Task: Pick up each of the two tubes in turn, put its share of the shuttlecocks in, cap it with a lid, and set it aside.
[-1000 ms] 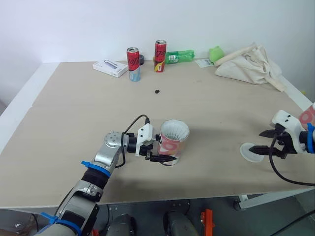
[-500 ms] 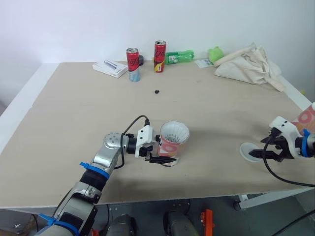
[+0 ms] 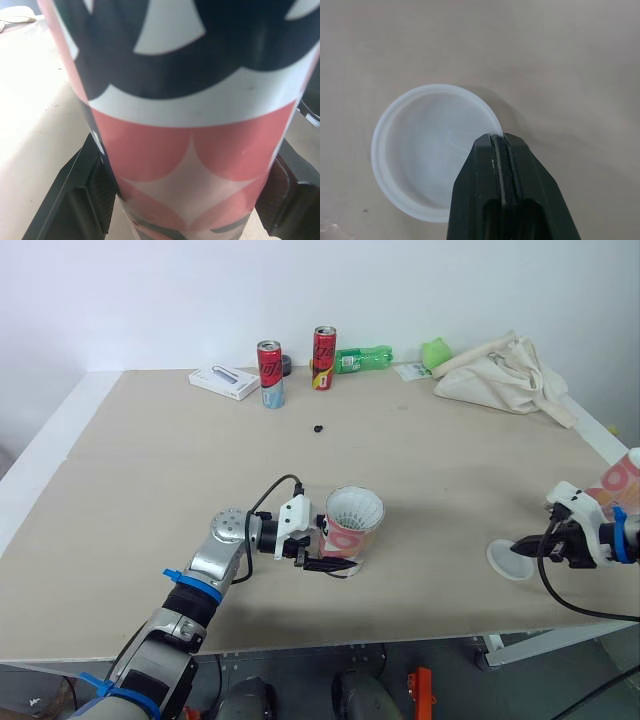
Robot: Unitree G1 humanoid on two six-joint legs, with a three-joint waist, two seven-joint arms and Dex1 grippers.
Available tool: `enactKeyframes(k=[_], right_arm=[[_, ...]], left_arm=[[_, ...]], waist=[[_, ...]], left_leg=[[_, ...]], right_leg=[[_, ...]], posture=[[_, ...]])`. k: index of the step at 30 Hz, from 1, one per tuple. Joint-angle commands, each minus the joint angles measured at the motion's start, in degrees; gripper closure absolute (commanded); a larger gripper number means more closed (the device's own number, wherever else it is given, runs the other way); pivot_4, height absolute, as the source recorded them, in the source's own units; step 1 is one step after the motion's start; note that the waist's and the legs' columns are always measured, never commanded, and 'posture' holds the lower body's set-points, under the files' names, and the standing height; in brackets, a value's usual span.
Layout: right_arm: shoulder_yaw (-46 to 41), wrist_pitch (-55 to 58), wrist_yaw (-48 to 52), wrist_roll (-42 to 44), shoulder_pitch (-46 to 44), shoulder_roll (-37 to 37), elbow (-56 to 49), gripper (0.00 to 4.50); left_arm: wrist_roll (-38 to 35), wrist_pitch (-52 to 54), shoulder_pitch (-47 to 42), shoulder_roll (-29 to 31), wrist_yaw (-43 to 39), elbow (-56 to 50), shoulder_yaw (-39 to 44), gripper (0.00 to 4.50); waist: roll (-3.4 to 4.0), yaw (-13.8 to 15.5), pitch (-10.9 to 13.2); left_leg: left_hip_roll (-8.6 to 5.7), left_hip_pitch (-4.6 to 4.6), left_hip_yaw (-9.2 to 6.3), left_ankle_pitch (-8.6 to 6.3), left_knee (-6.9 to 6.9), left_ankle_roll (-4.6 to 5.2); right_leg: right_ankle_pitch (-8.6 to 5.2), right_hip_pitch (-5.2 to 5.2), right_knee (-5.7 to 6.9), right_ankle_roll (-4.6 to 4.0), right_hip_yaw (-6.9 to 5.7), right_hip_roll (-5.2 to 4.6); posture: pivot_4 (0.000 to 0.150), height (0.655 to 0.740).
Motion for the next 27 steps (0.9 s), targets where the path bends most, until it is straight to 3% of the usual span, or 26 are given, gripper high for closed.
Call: enactKeyframes(k=[1,5,8,13,21,27], right_arm=[[-1.20,1.42,2.09,1.58,-0.27,-2.04,-5.92,4.47],[-1.95,4.40,4.20,3.54,1.24,-3.56,-14.39,4.47],[-2.69,8.42,6.83,7.97,0.62,-4.71,-27.40,4.47],[-0.24,13.47,9.54,14.34,-9.53,-3.83,-44.47,4.47],[11.69,11.34,13.38,14.88,-33.07,3.75,-41.96,4.47],[22.25,4.27,13.42,14.66,-40.79,7.84,-38.25,4.47]], left_arm=[[3.11,0.32,0.61,1.68,-0.87,3.25,-2.09,1.28],[2.91,0.68,0.09,1.74,-1.82,3.66,-2.44,1.28],[3.16,1.65,-0.85,2.09,-3.55,4.08,-3.21,1.28],[4.28,1.16,-3.21,2.49,-5.17,7.19,-4.46,1.28],[3.97,1.06,-5.97,2.32,-7.02,10.60,-4.70,1.28],[2.01,5.67,-7.24,1.82,-8.58,10.35,-3.69,1.28]], waist=[[0.00,0.00,0.00],[0.01,0.01,0.00],[0.02,-0.20,0.00],[0.07,-0.57,0.01],[-0.25,-0.67,0.00],[-0.38,-0.45,-0.07]], left_leg=[[0.00,0.00,0.00,0.00,0.00,0.00],[-0.01,0.01,0.00,0.00,0.00,0.00],[0.01,0.00,0.00,-0.01,-0.01,-0.01],[0.07,0.01,-0.07,-0.01,-0.07,-0.02],[0.13,-0.01,-0.05,-0.13,-0.12,-0.21],[0.12,-0.55,-0.09,-0.15,-0.10,-0.23]], right_leg=[[0.01,0.00,0.00,0.00,0.01,0.00],[0.01,0.00,0.00,0.00,0.01,0.00],[0.00,-0.02,0.00,0.01,0.01,0.01],[0.02,-0.09,0.01,0.03,-0.02,0.11],[-0.22,-0.18,0.01,-0.31,-0.12,0.04],[-0.01,-0.67,0.07,-0.58,-0.14,0.05]], posture=[[0.150,0.7324],[0.150,0.7324],[0.150,0.7324],[0.150,0.7324],[0.150,0.7324],[0.150,0.7324]])
